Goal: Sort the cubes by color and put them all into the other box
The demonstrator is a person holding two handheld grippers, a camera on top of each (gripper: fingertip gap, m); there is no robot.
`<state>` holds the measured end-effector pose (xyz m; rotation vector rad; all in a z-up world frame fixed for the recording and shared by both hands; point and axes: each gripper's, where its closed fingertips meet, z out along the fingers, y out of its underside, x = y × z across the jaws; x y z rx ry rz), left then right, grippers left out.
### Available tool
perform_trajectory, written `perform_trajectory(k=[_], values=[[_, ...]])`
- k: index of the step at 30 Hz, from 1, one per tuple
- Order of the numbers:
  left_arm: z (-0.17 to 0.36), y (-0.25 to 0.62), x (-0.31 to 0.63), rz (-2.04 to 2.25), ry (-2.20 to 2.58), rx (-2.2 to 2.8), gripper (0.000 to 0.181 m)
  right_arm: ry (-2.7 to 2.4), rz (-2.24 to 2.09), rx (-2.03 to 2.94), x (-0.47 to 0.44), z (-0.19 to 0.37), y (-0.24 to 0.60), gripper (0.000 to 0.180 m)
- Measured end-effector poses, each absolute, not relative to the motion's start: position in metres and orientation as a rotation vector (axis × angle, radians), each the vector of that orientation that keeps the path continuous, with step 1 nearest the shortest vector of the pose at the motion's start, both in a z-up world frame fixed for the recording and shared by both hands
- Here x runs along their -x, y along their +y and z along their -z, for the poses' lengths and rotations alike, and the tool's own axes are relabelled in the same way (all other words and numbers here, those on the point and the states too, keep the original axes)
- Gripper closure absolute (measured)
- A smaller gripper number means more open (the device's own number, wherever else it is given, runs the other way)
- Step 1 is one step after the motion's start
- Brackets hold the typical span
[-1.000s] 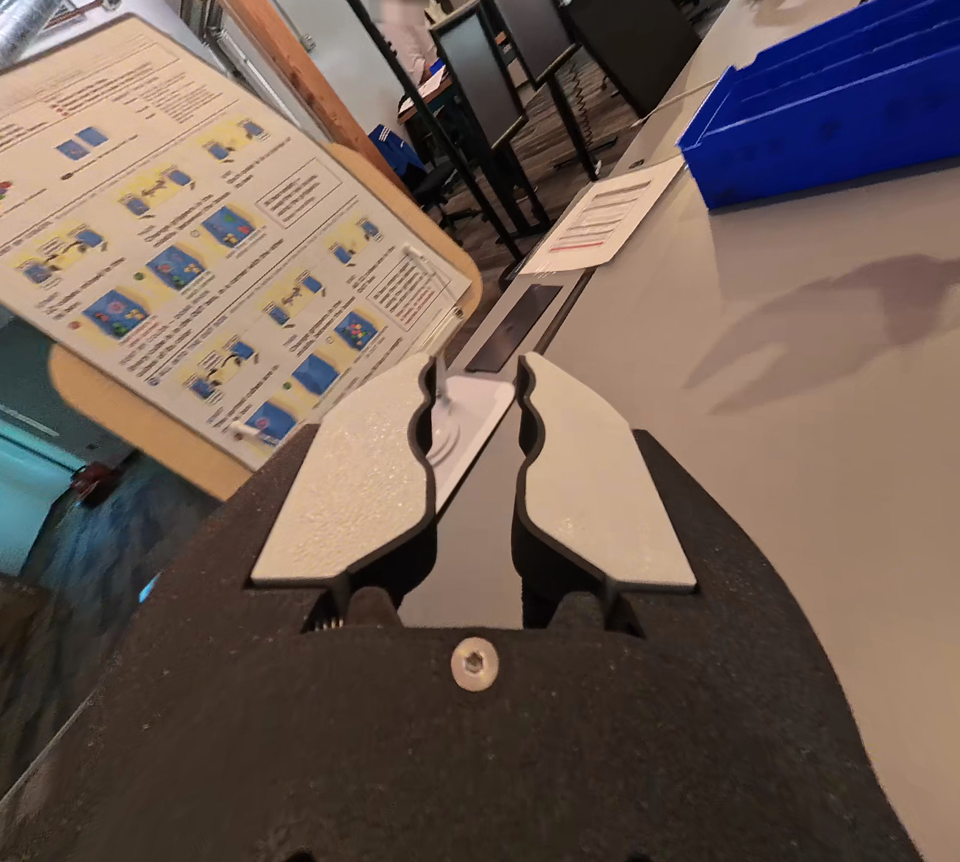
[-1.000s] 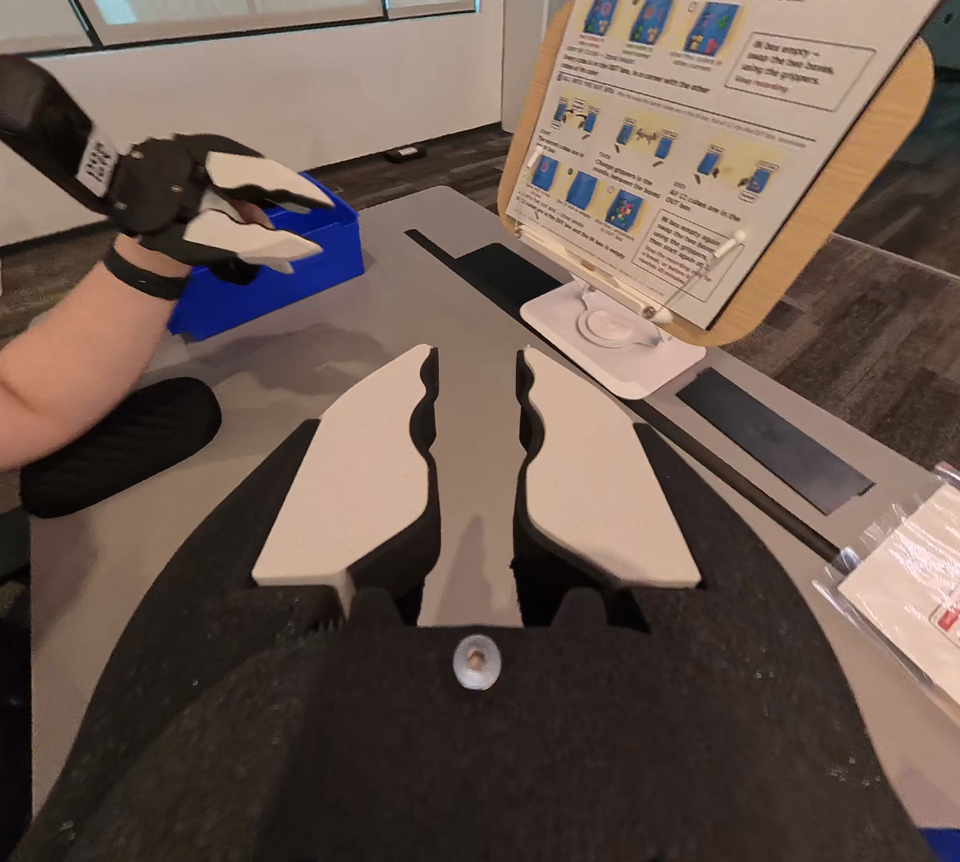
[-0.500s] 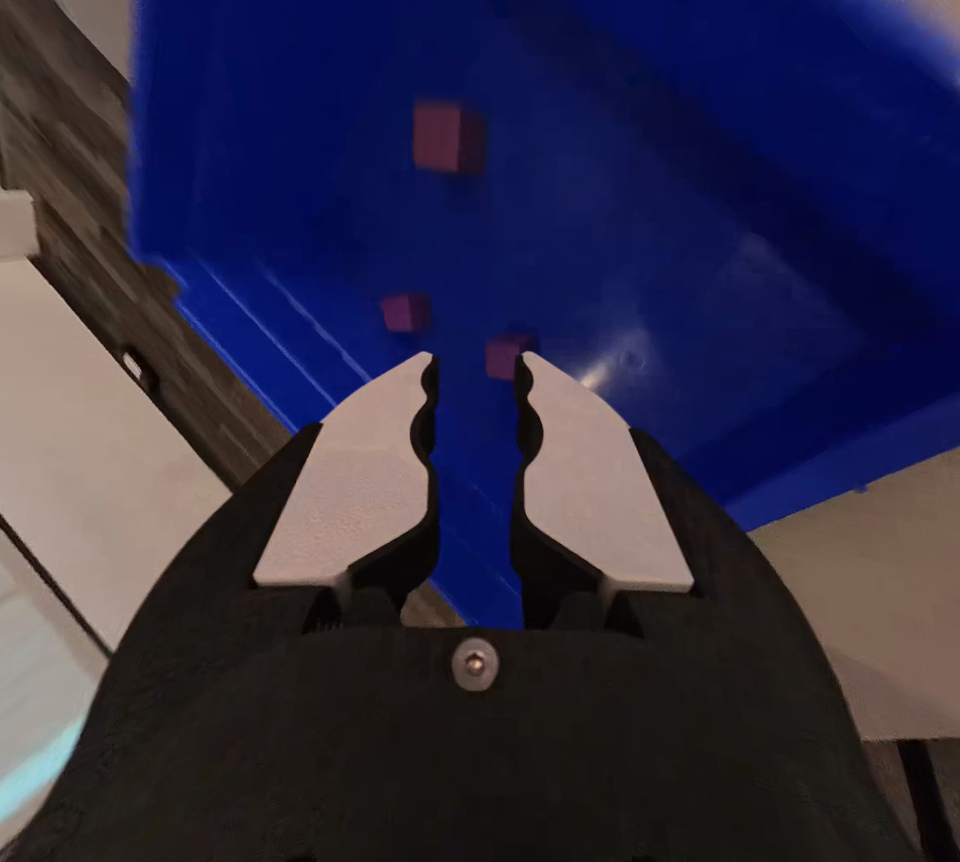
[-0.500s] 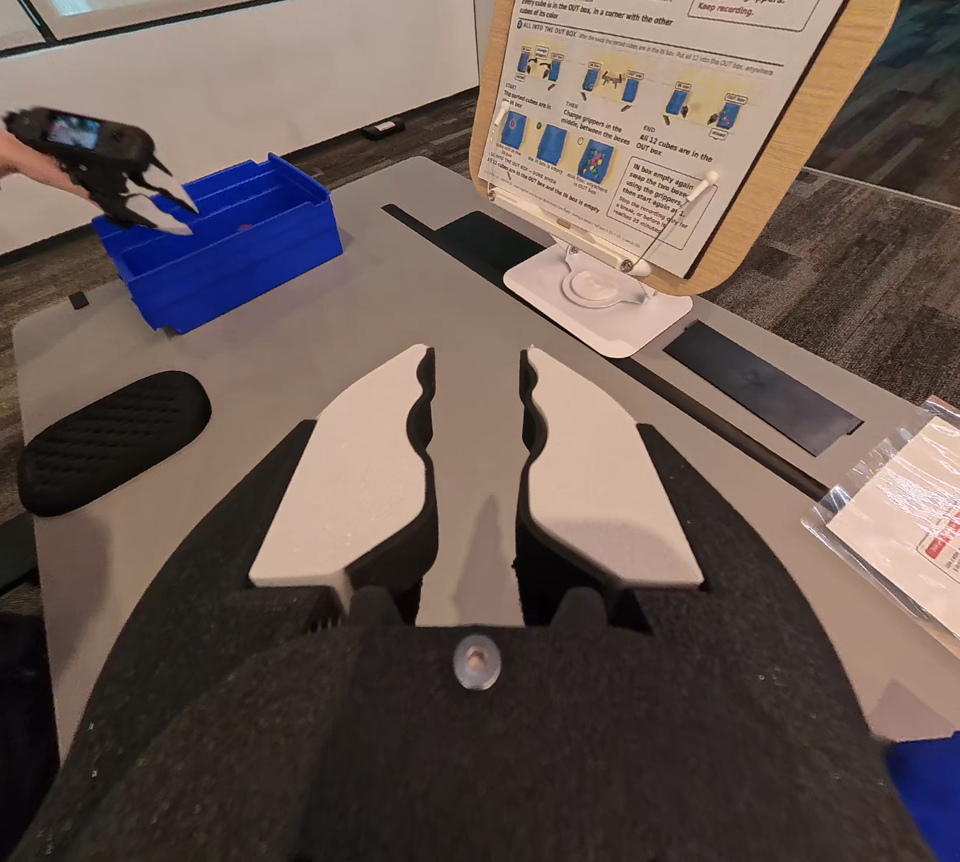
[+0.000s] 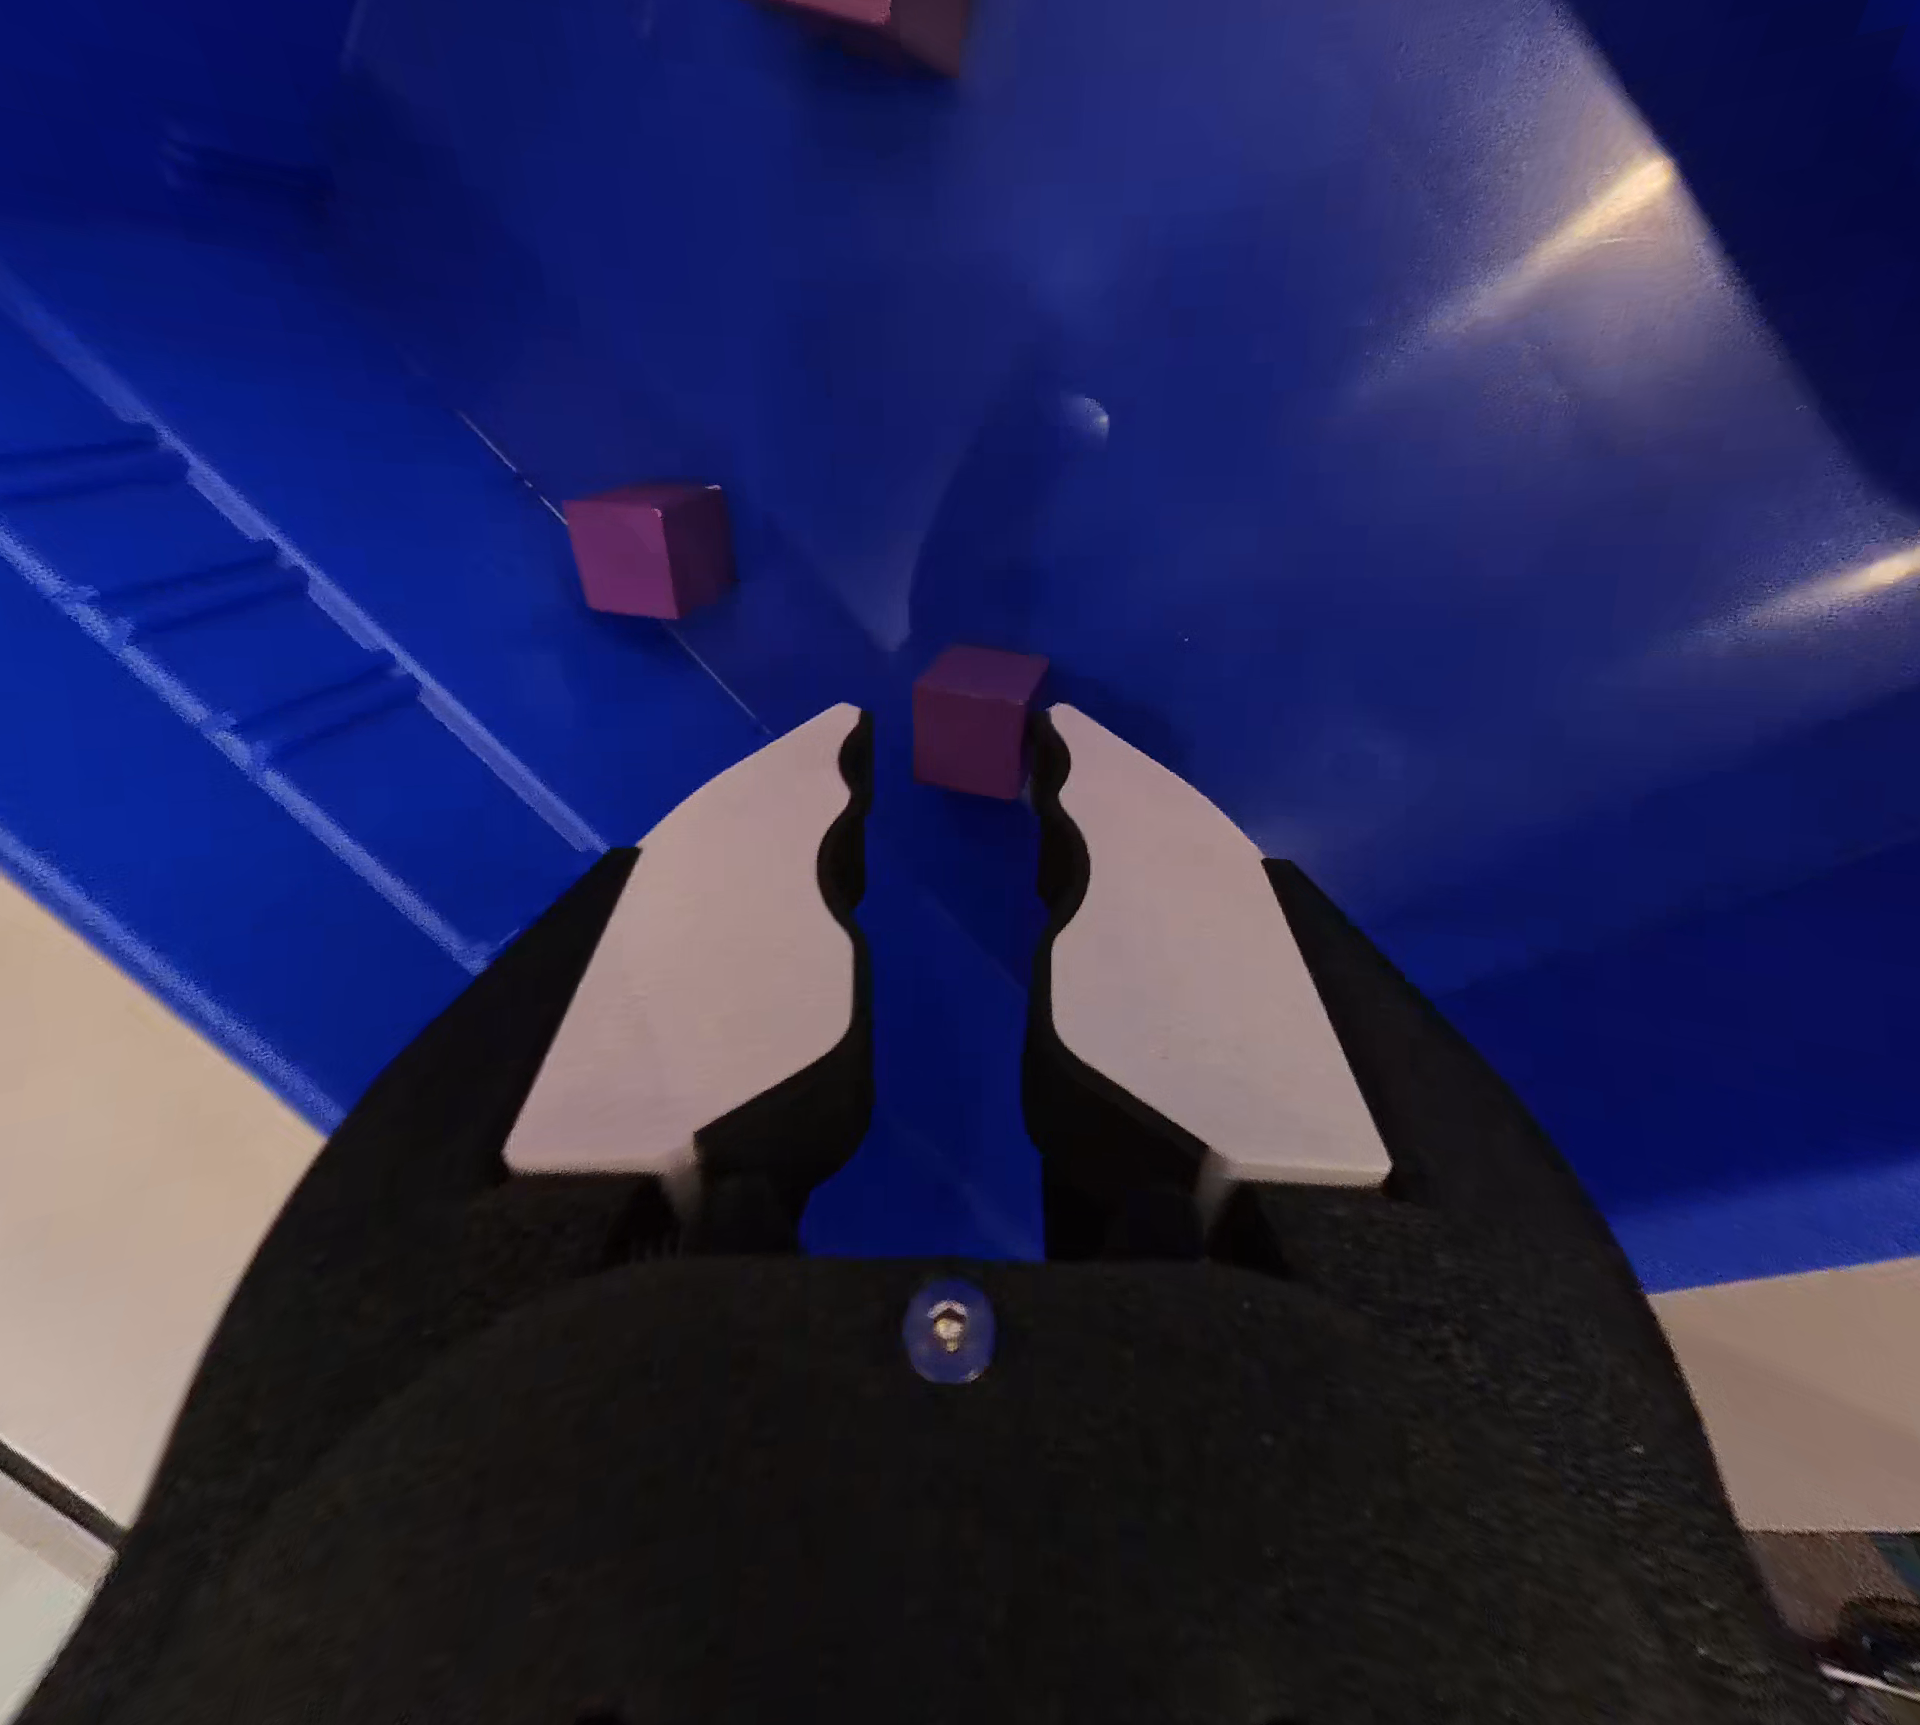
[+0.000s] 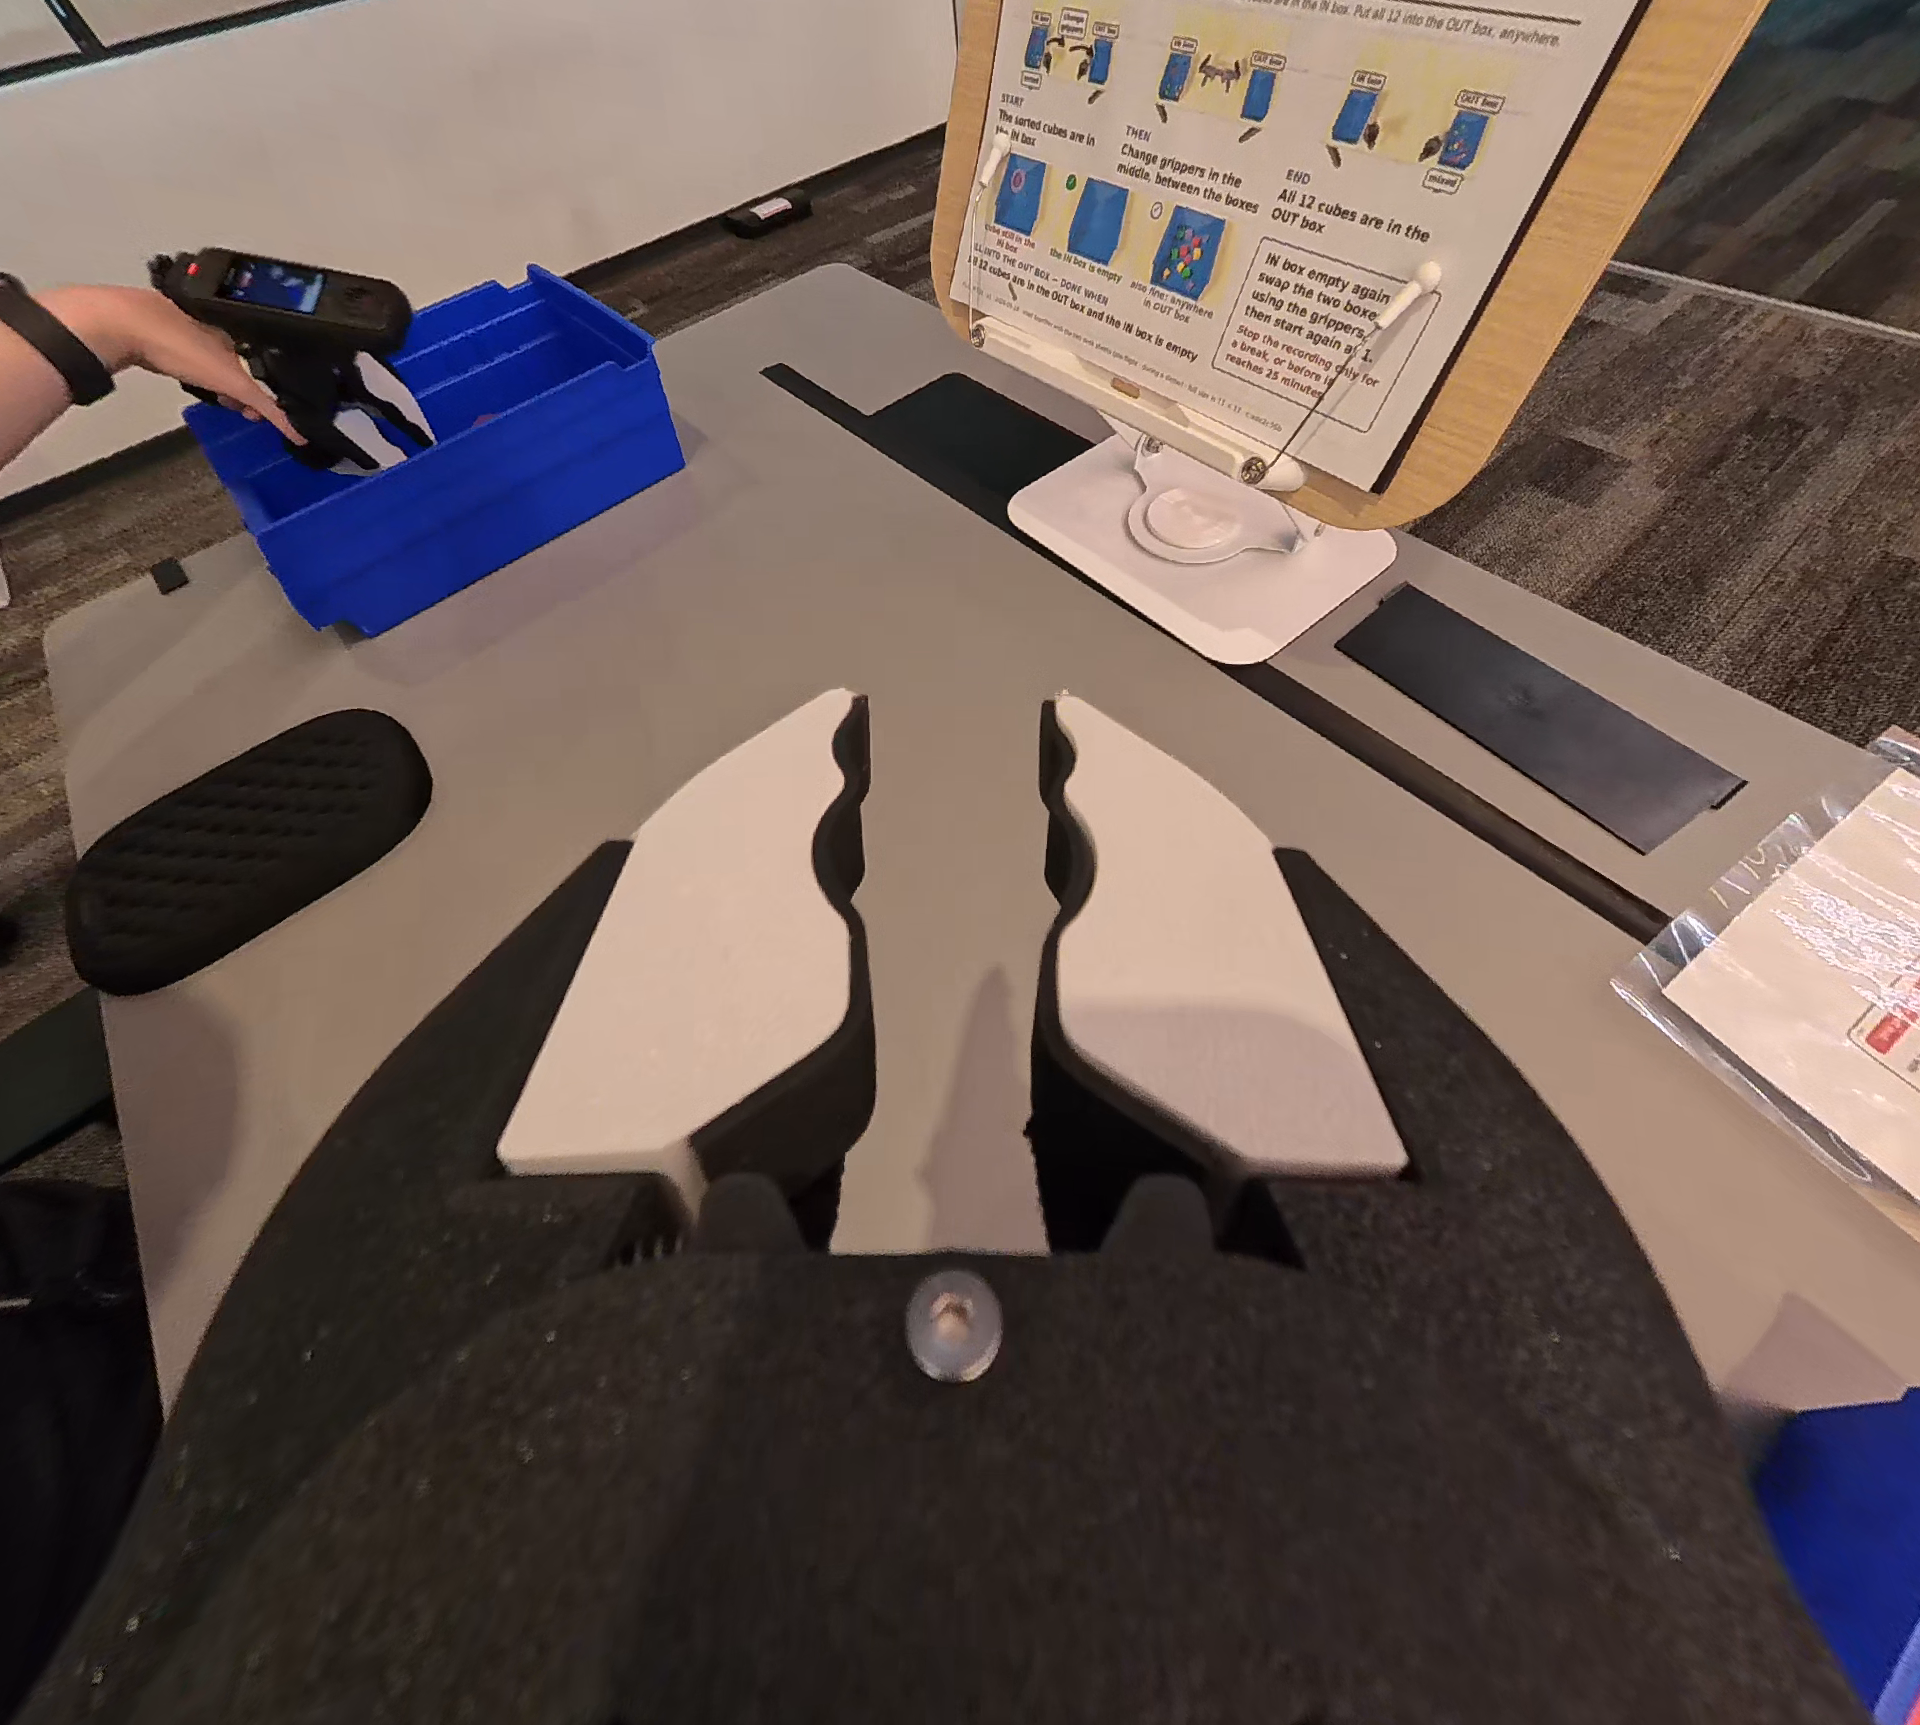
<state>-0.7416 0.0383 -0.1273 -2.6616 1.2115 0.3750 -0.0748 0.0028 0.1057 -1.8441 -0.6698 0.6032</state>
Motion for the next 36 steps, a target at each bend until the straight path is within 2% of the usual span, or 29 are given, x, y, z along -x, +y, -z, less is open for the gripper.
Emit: perform_trajectory(k=[4, 7, 12, 15, 17, 23, 31, 34, 36], values=[[0.136, 0.032, 0.741, -0.358, 1.250, 2.705, 0.156, -0.673, -0.602, 1.869, 0.073, -0.100, 0.003, 0.149], [0.118, 0.044, 0.731, -0.315, 1.196, 2.616, 0.158, -0.656, -0.616, 1.884, 0.072, -0.098, 0.005, 0.150], [0.006, 0.072, 0.628, -0.193, 1.146, 2.061, 0.158, -0.643, -0.814, 1.792, 0.106, -0.114, 0.005, 0.151], [-0.055, 0.055, 0.526, -0.072, 1.169, 1.686, 0.159, -0.756, -1.069, 1.784, 0.154, -0.111, -0.011, 0.150], [-0.076, 0.032, 0.461, -0.011, 1.206, 1.478, 0.159, -0.804, -1.251, 1.793, 0.184, -0.108, -0.022, 0.144], [-0.093, -0.027, 0.327, 0.176, 1.258, 1.123, 0.159, -0.883, -1.651, 1.775, 0.258, -0.093, -0.044, 0.130], [-0.097, -0.056, 0.272, 0.283, 1.338, 1.005, 0.159, -0.873, -1.922, 1.673, 0.281, -0.098, -0.058, 0.130], [-0.097, -0.058, 0.265, 0.299, 1.345, 0.983, 0.159, -0.898, -1.990, 1.664, 0.286, -0.098, -0.066, 0.139], [-0.096, -0.060, 0.260, 0.317, 1.352, 0.962, 0.160, -0.949, -1.987, 1.666, 0.287, -0.096, -0.071, 0.157]])
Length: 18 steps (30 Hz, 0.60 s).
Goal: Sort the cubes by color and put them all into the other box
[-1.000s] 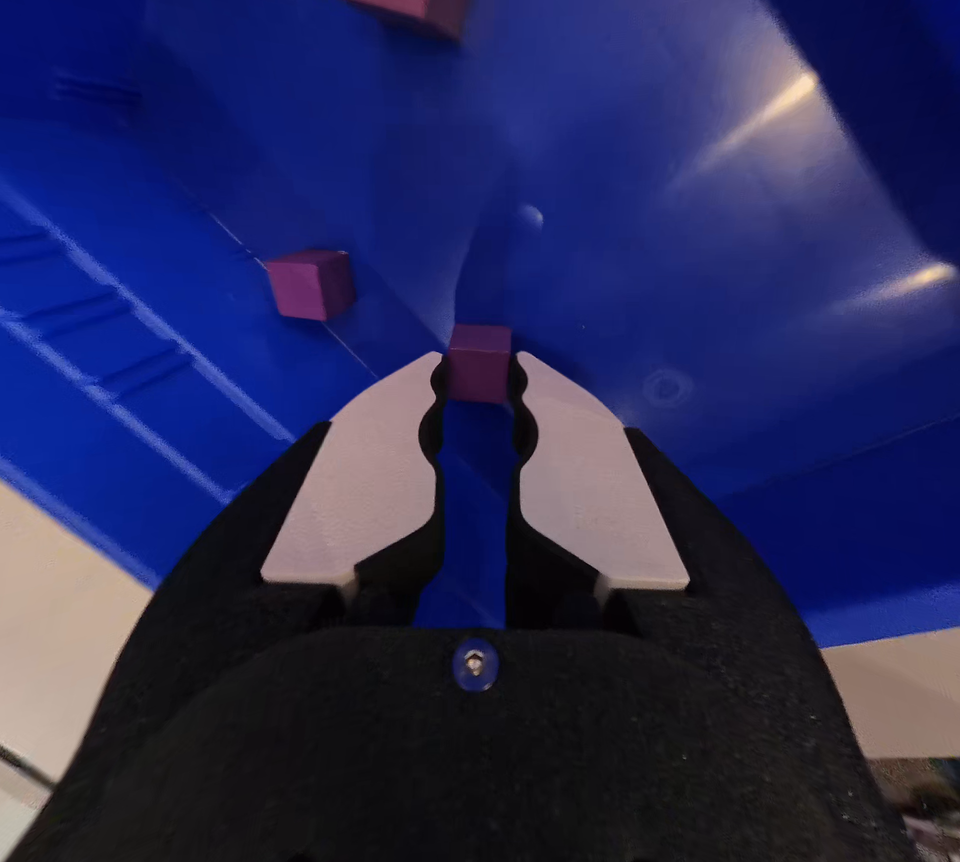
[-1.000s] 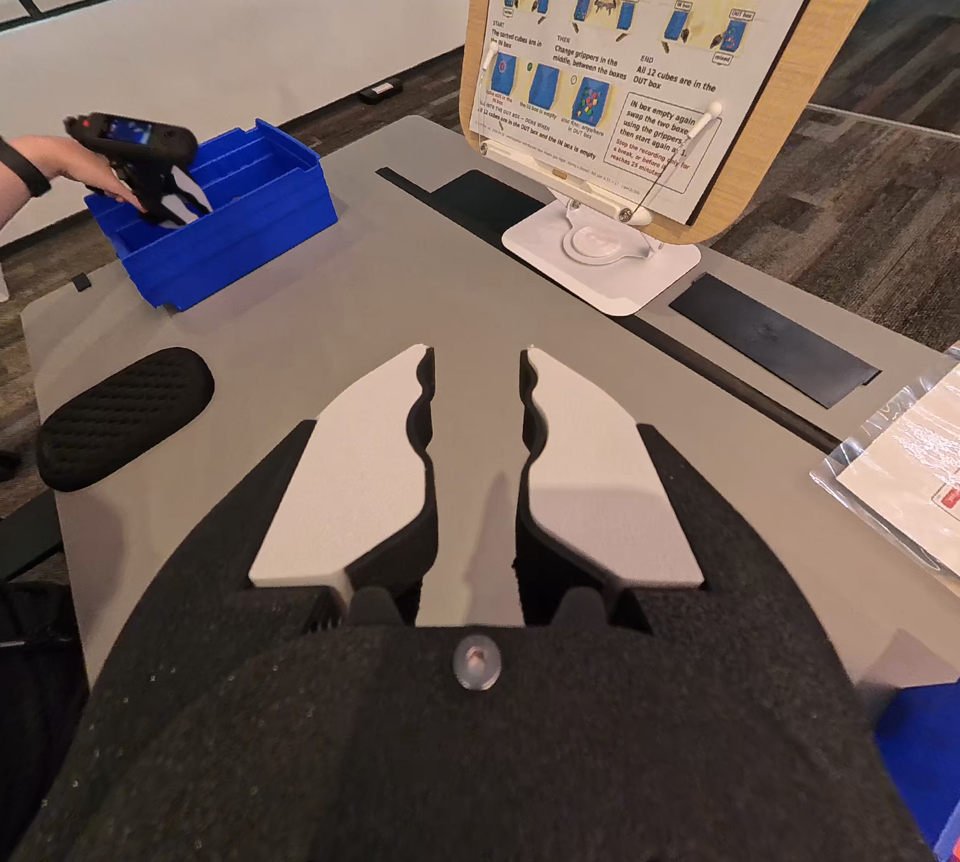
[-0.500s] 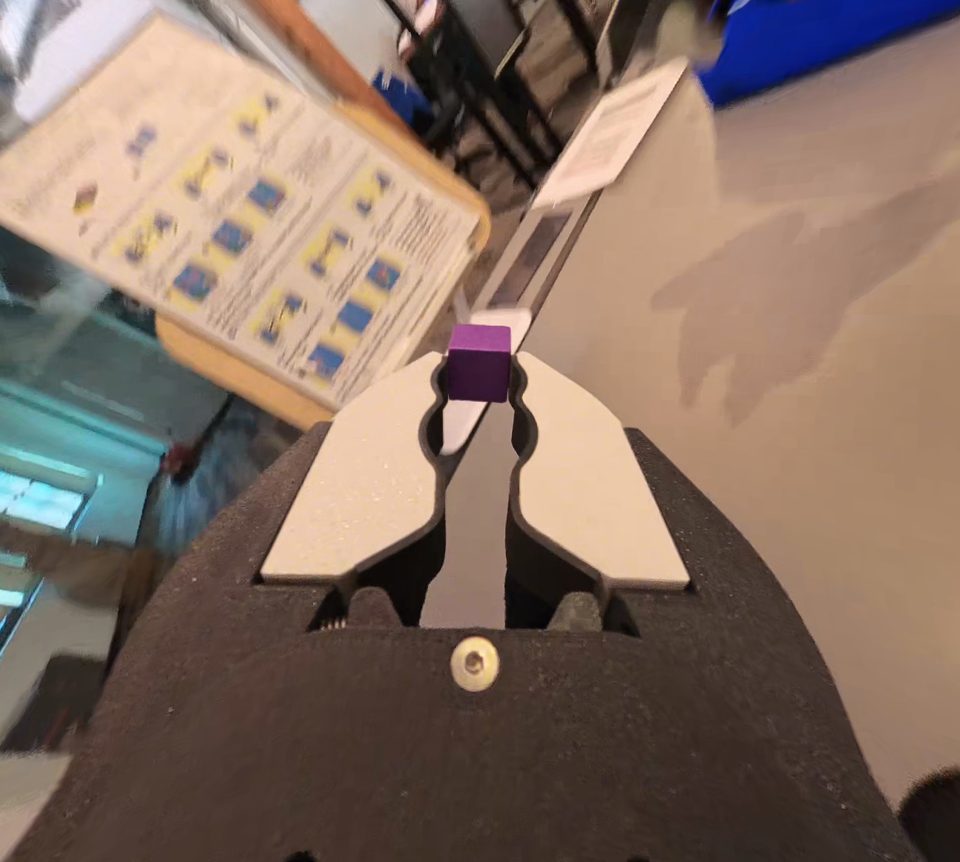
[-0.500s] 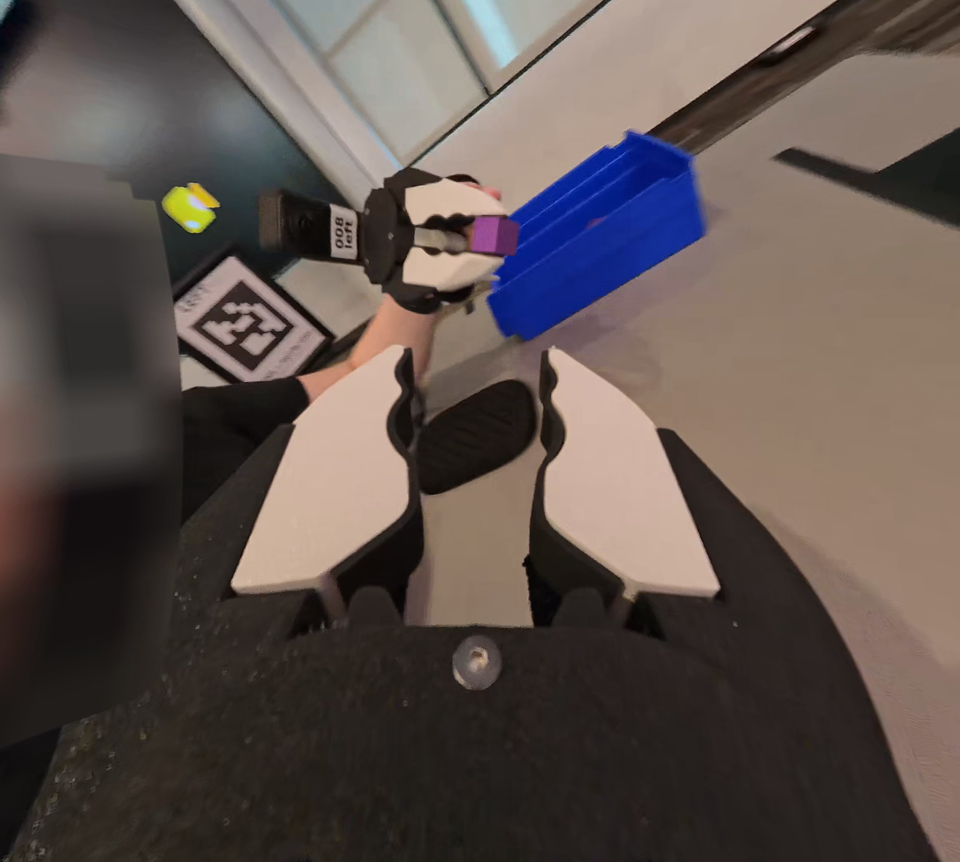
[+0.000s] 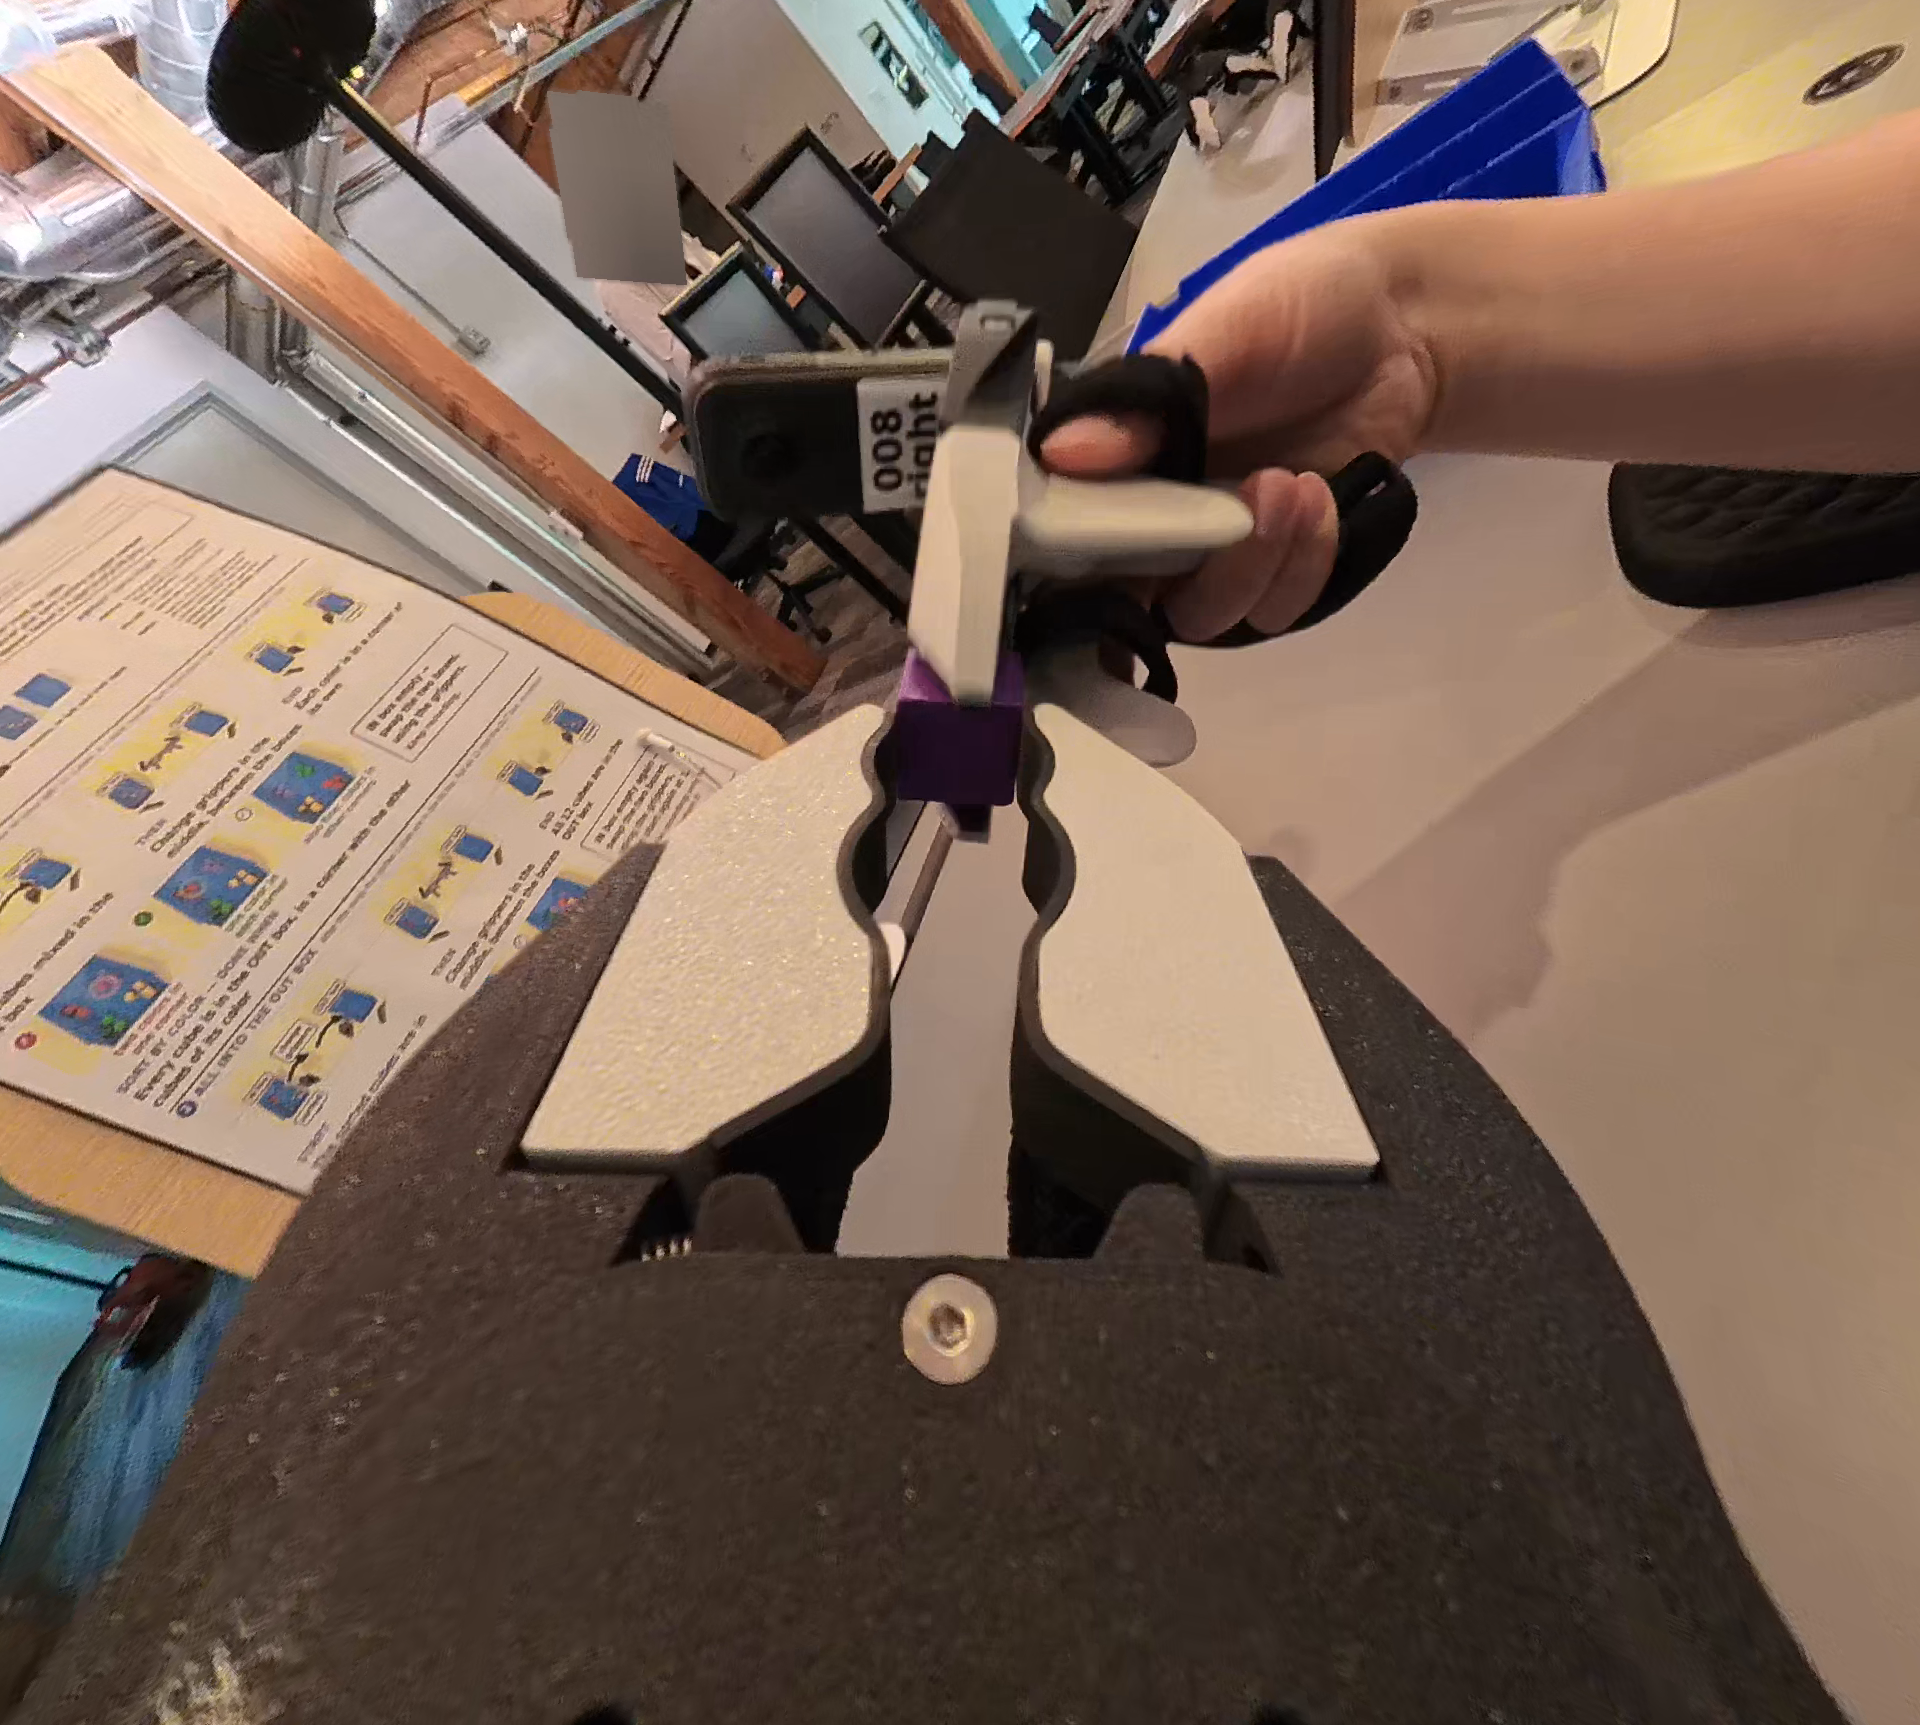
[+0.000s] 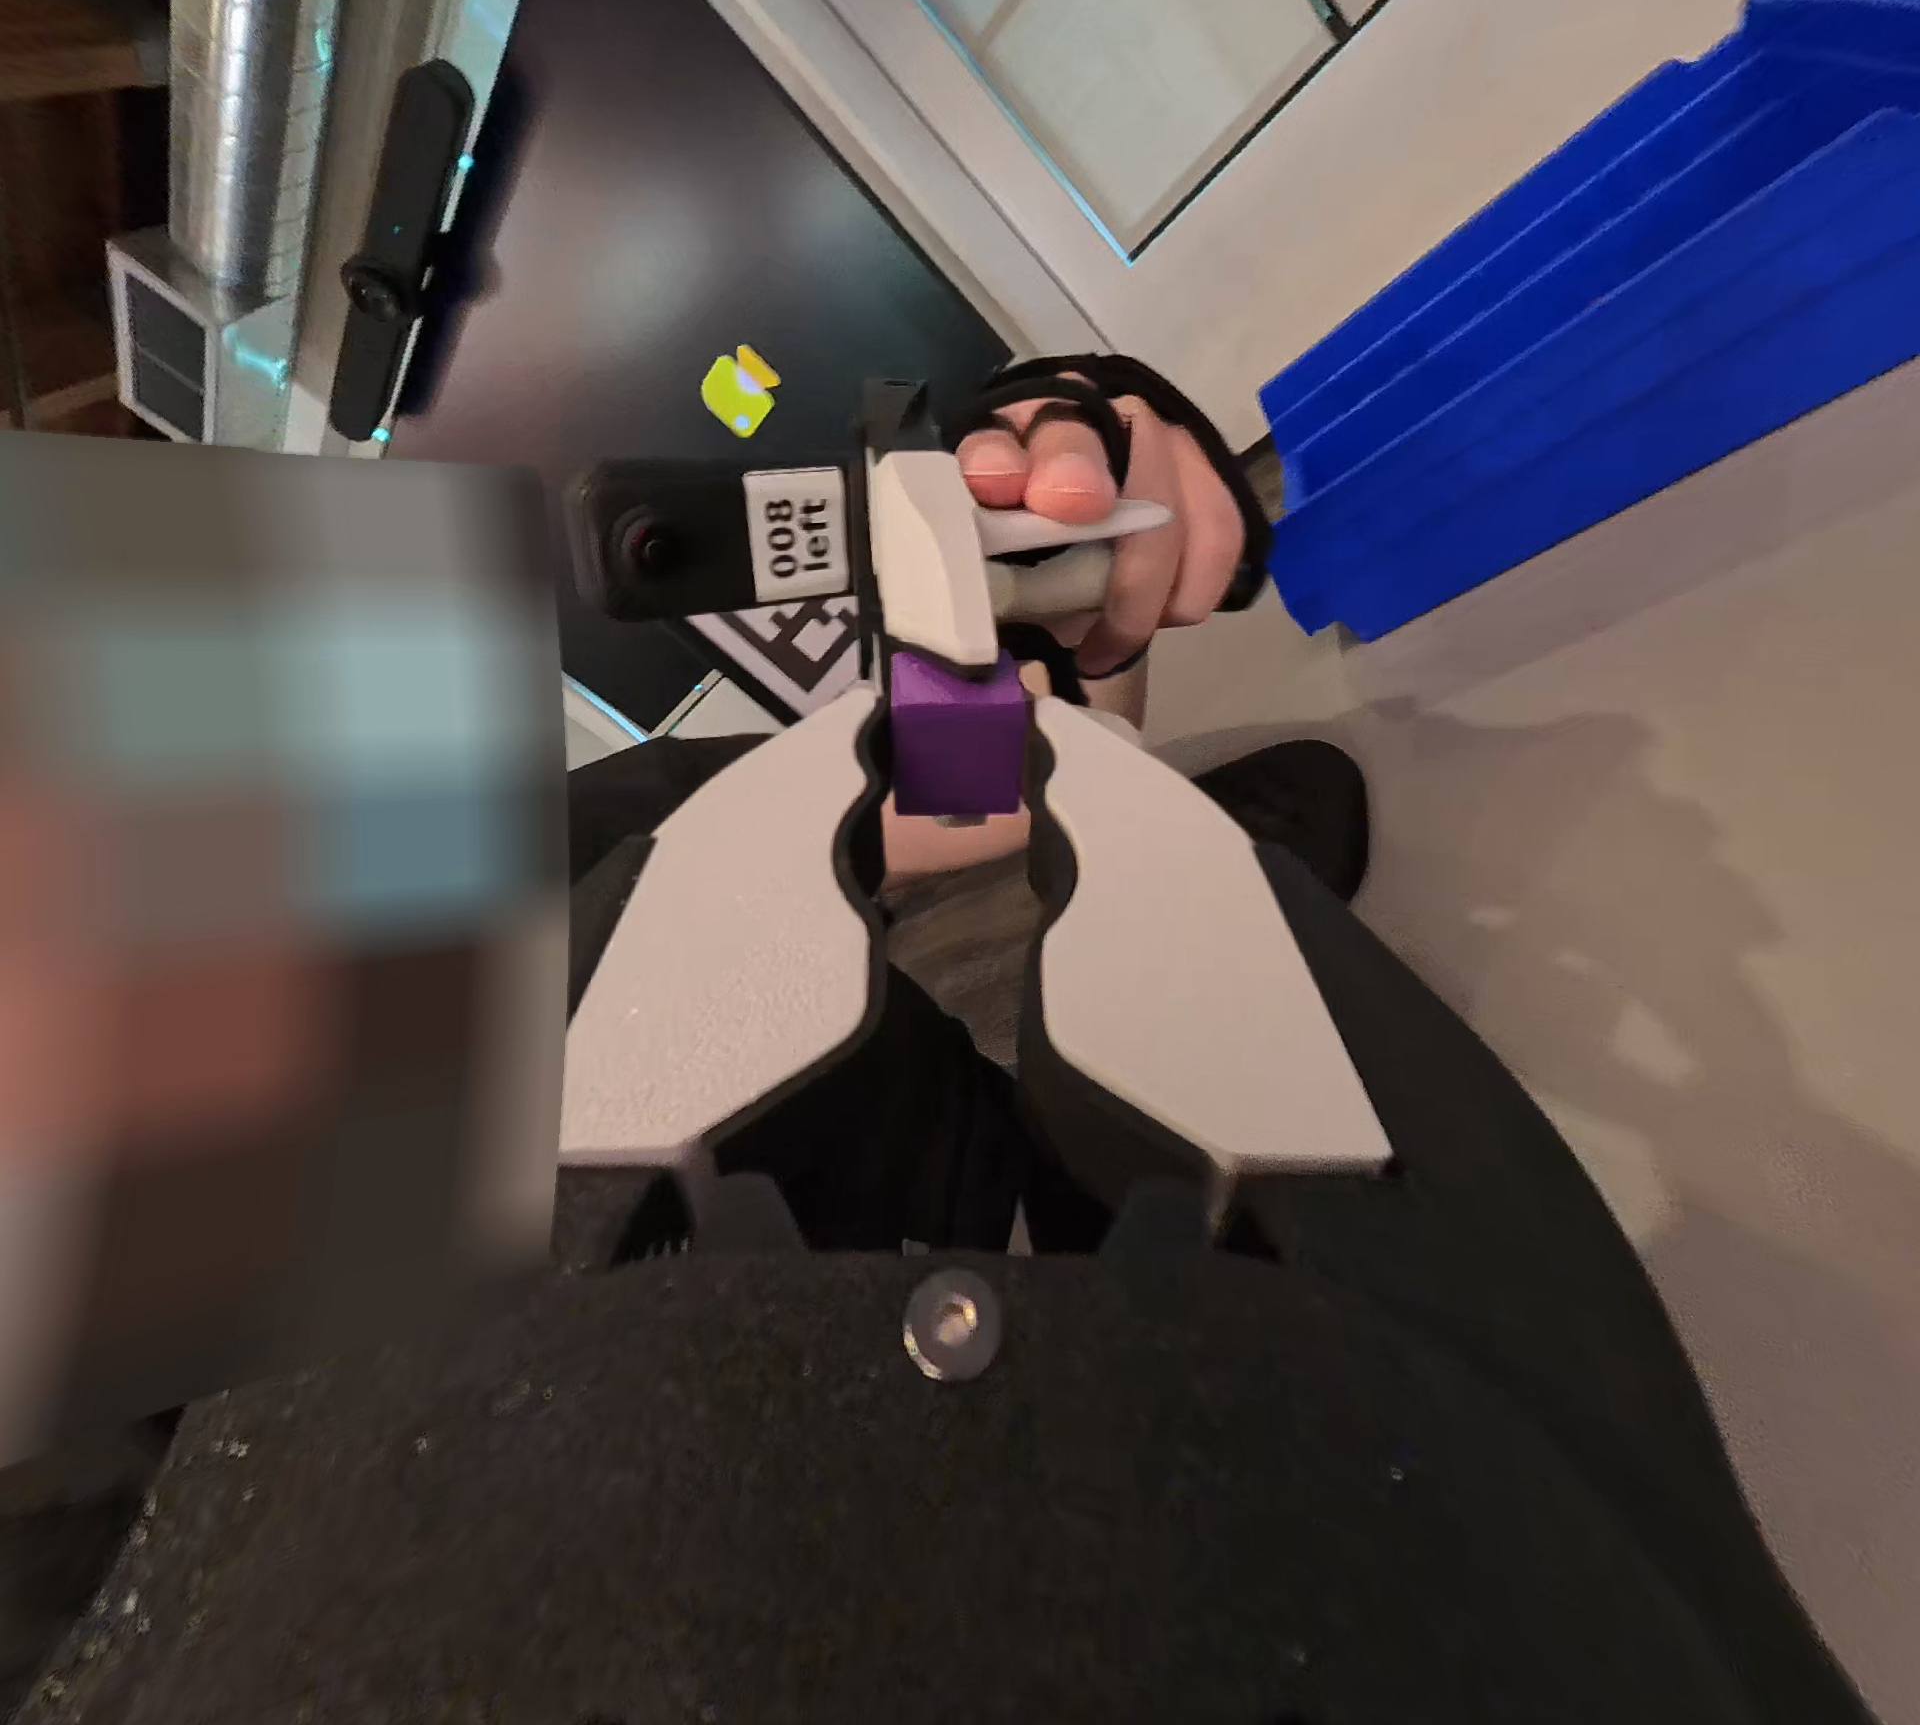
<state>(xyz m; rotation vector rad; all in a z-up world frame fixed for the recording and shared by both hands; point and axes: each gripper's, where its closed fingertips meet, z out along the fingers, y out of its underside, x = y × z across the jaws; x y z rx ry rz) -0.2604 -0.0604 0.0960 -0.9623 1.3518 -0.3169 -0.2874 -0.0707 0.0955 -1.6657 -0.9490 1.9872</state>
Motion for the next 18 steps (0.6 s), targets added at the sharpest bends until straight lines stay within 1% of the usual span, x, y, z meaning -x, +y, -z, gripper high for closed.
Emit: perform_trajectory(k=[4, 7, 9, 10, 12, 14, 16, 18], values=[[-0.099, -0.060, 0.254, 0.340, 1.328, 0.946, 0.159, -0.982, -1.923, 1.661, 0.280, -0.099, -0.070, 0.157], [-0.110, -0.057, 0.250, 0.346, 1.273, 0.925, 0.157, -0.994, -1.840, 1.636, 0.259, -0.113, -0.069, 0.158], [-0.125, -0.053, 0.251, 0.329, 1.212, 0.901, 0.157, -0.998, -1.706, 1.648, 0.232, -0.124, -0.068, 0.157], [-0.133, -0.051, 0.254, 0.292, 1.173, 0.878, 0.160, -1.006, -1.603, 1.662, 0.214, -0.129, -0.070, 0.158], [-0.143, -0.051, 0.259, 0.241, 1.136, 0.840, 0.168, -0.996, -1.273, 1.751, 0.166, -0.127, -0.071, 0.157], [-0.140, -0.055, 0.260, 0.233, 1.161, 0.838, 0.170, -0.910, -0.898, 1.849, 0.102, -0.120, -0.072, 0.158], [-0.135, -0.054, 0.260, 0.225, 1.171, 0.845, 0.171, -0.728, -0.580, 1.953, 0.028, -0.105, -0.075, 0.158], [-0.128, -0.051, 0.257, 0.238, 1.179, 0.865, 0.172, -0.473, -0.397, 2.121, -0.045, -0.076, -0.085, 0.157]])
